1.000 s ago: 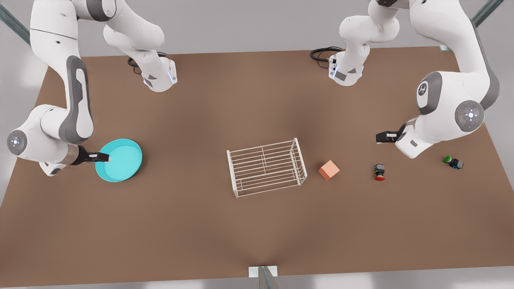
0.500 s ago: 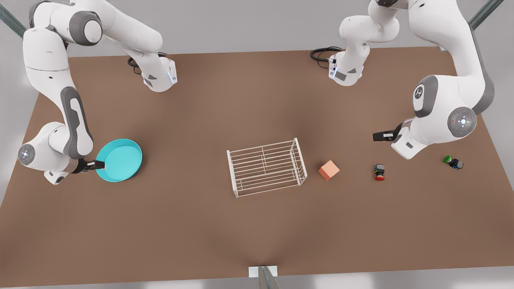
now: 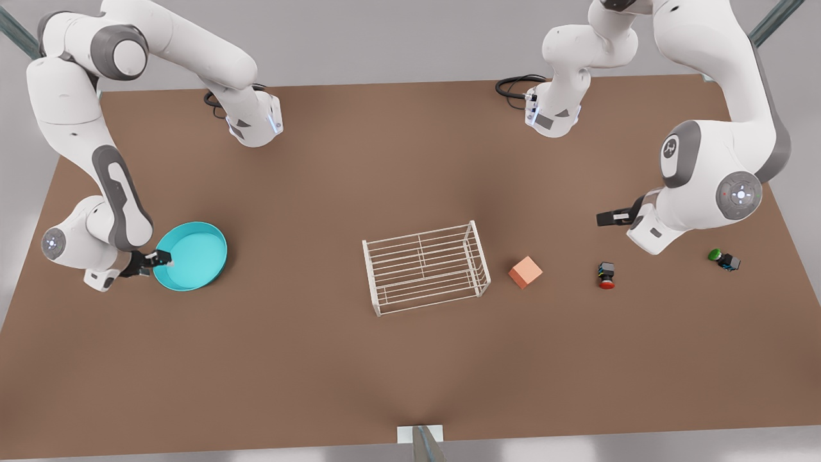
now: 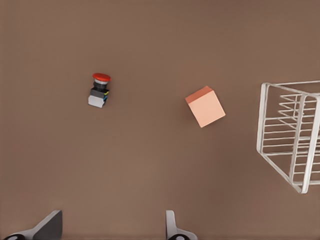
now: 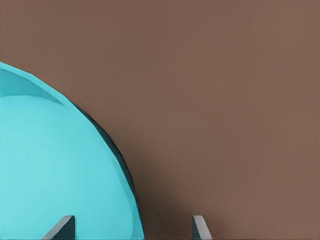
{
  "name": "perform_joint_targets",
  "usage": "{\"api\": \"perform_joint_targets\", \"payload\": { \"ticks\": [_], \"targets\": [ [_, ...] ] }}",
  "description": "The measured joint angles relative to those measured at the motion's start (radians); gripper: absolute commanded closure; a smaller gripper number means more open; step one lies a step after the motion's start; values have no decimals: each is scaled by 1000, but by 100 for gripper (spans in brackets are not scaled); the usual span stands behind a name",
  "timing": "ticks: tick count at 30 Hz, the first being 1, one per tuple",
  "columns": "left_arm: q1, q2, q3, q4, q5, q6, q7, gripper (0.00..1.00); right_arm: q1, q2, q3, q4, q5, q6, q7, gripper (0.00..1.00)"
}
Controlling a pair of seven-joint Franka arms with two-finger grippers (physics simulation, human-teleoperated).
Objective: Place the plate on the shelf with right arm and place the red button switch in the plate with left arm
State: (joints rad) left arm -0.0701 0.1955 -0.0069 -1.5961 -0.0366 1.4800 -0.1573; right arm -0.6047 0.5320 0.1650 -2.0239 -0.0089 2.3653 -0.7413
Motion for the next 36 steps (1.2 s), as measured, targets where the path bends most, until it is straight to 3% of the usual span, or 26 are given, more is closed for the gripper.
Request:
{"api": "perform_joint_targets", "payload": {
  "ticks": [3, 5, 18, 28, 36],
  "targets": [
    [-2, 2, -1, -1, -3, -1, -4, 0, -2, -3, 4, 0, 18, -31, -24, 15],
    [-2, 2, -1, -2, -4, -1, -6, 0, -3, -5, 5, 0, 25, -49, -38, 27],
    [-2, 2, -1, -3, -4, -1, -17, 0, -10, -7, 7, 8, 35, -119, -107, 77],
    [-2, 2, -1, -4, -3, -1, -21, 0, -7, -95, 53, 25, 89, -236, -146, 78],
    [-2, 2, -1, -5, -2, -1, -23, 0, 5, -194, 173, 157, 193, -459, -149, 78]
  ]
}}
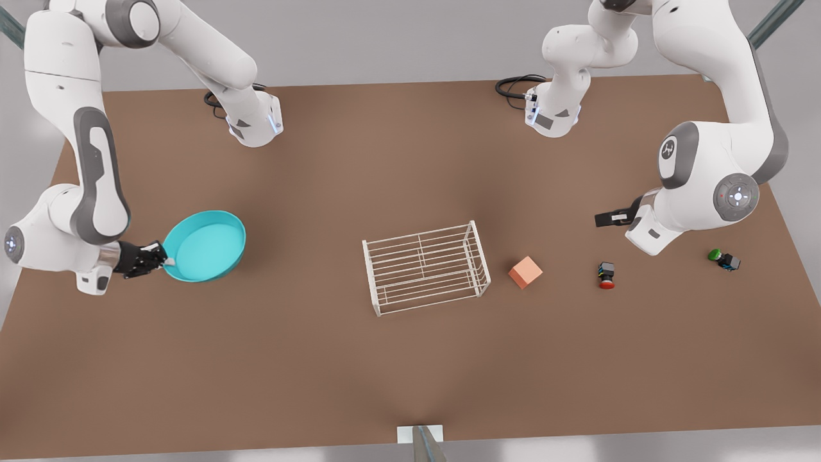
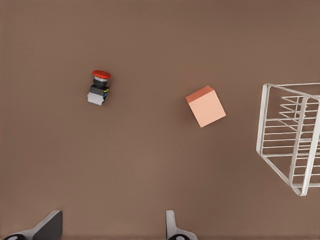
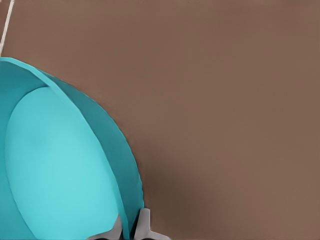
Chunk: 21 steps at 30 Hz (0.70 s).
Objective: Place the plate on the shelf with right arm and place the red button switch in the plate with left arm
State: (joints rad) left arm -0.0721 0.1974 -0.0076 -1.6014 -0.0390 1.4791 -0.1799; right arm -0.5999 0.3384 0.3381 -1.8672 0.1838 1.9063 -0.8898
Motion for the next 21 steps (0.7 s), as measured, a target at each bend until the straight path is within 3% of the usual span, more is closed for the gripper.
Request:
{"api": "perform_joint_targets", "payload": {
  "ticks": [5, 13, 21],
  "targets": [
    [-4, 2, -1, -26, 1, 7, -1, 0, 59, -6, 72, 97, 54, -131, 47, 78],
    [-18, 76, 0, -84, 45, 172, 2, 0, 321, 8, 75, 236, 105, -243, 221, 78],
    [86, 182, 6, -160, 84, 418, 111, 0, 565, 122, 72, 366, 114, -238, 486, 78]
  ]
}}
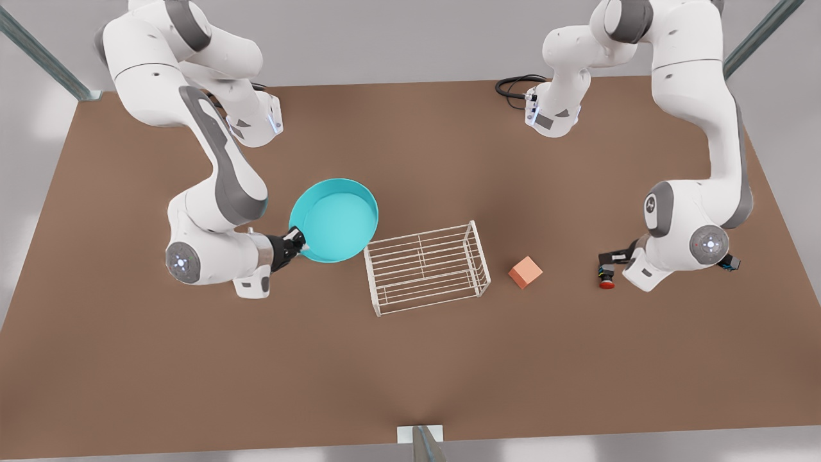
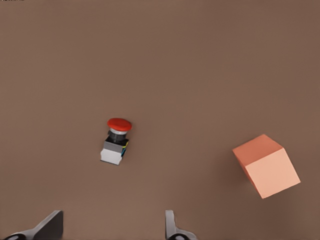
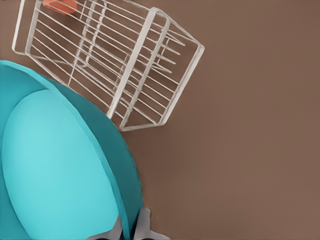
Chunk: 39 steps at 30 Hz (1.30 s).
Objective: Place the plate on the shelf with right arm and place the red button switch in the plate with left arm
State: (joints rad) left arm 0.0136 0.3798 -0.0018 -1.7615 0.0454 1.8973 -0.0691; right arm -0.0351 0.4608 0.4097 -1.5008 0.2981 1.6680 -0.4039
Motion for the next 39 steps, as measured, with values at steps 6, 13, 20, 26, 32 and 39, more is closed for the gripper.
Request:
{"api": "perform_joint_targets", "payload": {
  "ticks": [6, 13, 20, 26, 32, 39],
  "targets": [
    [35, 37, 0, -141, 9, 277, 97, 0, 137, 110, -5, 78, -1, 86, 200, 78],
    [62, 93, -1, -190, 9, 461, 201, 0, 283, 251, -16, 225, 0, 217, 418, 78],
    [63, 106, -1, -214, 1, 533, 295, 0, 306, 275, -33, 238, -4, 298, 582, 71],
    [66, 137, 2, -258, -1, 605, 350, 0, 304, 200, -81, 236, -9, 318, 682, 0],
    [78, 153, 5, -258, 3, 647, 389, 2, 312, -49, -177, 115, -253, 188, 696, 0],
    [83, 164, 5, -255, 3, 665, 417, 59, 87, -166, -292, -98, -405, 76, 579, 0]
  ]
}}
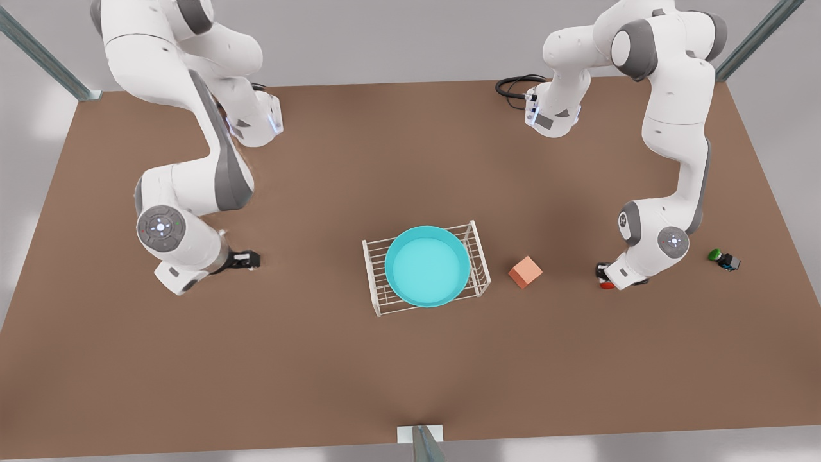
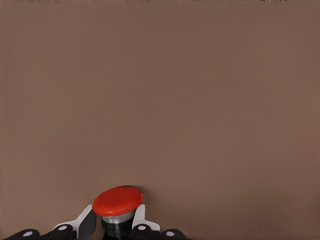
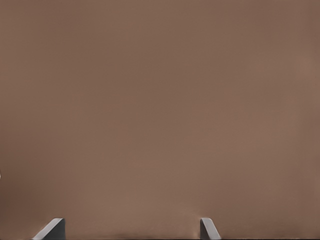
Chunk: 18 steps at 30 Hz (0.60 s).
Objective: Place the plate on the shelf with right arm and place the red button switch in the plate with left arm
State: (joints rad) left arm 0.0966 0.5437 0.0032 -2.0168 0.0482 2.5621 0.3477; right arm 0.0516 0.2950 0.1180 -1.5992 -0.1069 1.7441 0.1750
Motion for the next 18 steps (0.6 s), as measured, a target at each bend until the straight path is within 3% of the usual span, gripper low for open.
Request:
{"api": "perform_joint_targets", "payload": {
  "ticks": [9, 18],
  "targets": [
    [-1, -21, 0, 17, 4, -6, 7, 59, -65, 15, 0, 11, -18, -28, -164, 0],
    [-158, -47, -16, 318, 8, -330, -77, 59, -65, 16, 0, 11, -20, -41, -264, 0]
  ]
}}
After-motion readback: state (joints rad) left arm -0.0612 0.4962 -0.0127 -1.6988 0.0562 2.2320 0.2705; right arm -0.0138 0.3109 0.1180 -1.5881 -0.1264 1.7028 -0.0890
